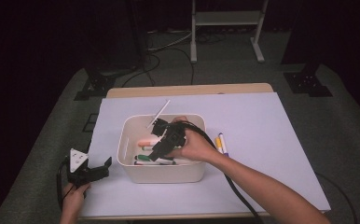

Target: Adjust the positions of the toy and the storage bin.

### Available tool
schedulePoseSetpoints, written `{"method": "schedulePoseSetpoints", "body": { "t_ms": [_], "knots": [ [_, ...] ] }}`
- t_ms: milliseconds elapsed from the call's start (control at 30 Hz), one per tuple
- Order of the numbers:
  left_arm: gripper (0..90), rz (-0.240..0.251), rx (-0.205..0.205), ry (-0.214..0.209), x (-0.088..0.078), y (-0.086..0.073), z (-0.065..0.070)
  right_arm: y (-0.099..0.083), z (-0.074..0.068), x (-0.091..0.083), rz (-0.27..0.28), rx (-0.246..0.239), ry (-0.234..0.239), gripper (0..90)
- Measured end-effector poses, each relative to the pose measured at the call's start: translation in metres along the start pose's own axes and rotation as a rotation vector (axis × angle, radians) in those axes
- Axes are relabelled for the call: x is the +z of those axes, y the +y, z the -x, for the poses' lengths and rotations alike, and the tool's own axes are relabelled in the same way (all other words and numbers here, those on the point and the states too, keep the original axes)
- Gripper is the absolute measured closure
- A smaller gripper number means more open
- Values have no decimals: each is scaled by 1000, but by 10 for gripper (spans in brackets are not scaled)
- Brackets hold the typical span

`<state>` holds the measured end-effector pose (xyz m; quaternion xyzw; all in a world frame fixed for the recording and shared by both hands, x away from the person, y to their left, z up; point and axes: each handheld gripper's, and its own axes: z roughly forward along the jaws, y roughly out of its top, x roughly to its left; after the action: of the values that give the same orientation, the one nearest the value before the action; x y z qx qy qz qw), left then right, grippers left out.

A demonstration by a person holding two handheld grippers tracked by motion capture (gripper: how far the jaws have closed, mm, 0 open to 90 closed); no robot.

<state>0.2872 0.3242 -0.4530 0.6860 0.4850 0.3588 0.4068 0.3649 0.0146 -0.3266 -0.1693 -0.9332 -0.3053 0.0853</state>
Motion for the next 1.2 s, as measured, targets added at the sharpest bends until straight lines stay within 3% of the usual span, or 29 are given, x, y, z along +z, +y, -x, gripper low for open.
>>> {"method": "schedulePoseSetpoints", "body": {
  "t_ms": [367,1000,1200],
  "knots": [
    [0,-2,2,0,0,0,0,-17,6,-48,95,41,-23,484],
    [0,-3,0,2,0,0,0,-69,23,-129,230,136,-160,471],
    [0,-5,3,2,0,0,1,-93,31,-142,240,182,-195,469]
  ]
}}
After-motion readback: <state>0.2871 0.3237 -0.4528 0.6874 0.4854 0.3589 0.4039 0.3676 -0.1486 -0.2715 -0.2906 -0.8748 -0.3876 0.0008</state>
